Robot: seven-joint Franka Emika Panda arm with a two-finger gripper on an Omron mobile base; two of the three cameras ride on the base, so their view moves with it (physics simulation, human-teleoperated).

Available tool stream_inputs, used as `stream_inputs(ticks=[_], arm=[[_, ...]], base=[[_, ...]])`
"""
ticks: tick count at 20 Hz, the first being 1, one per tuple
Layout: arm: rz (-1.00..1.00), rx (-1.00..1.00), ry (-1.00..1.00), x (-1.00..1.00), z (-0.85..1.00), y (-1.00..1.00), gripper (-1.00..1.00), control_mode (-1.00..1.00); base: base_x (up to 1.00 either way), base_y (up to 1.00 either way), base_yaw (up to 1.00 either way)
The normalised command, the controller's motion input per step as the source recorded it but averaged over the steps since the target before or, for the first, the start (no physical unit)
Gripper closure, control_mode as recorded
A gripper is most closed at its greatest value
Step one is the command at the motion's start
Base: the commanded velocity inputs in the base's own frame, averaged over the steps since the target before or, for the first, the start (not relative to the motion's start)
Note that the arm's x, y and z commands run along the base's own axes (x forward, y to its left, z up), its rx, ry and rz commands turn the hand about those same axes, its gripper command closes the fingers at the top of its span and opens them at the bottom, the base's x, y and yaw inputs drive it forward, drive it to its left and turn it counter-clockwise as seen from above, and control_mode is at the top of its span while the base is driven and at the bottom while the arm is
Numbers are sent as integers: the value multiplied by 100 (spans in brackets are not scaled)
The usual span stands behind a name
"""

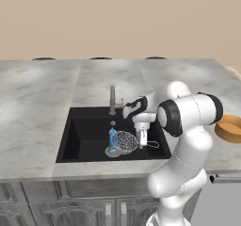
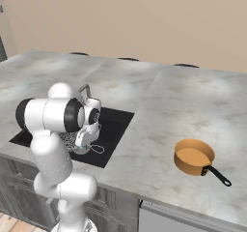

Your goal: Pick the strainer and saucepan and place them in the sink. Then turn on the water.

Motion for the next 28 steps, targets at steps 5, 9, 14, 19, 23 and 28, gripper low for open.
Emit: stream_inputs(ticks=[5,9,14,19,23,28], arm=[[0,0,0,16,-29,7,100,-100],[0,0,0,18,-31,11,100,-100],[0,0,0,19,-29,11,100,-100],[0,0,0,21,-28,10,100,-100],[0,0,0,23,-25,6,100,-100],[0,0,0,23,-30,3,100,-100]], base=[[0,0,0],[0,0,0],[0,0,0],[0,0,0],[0,0,0],[0,0,0]])
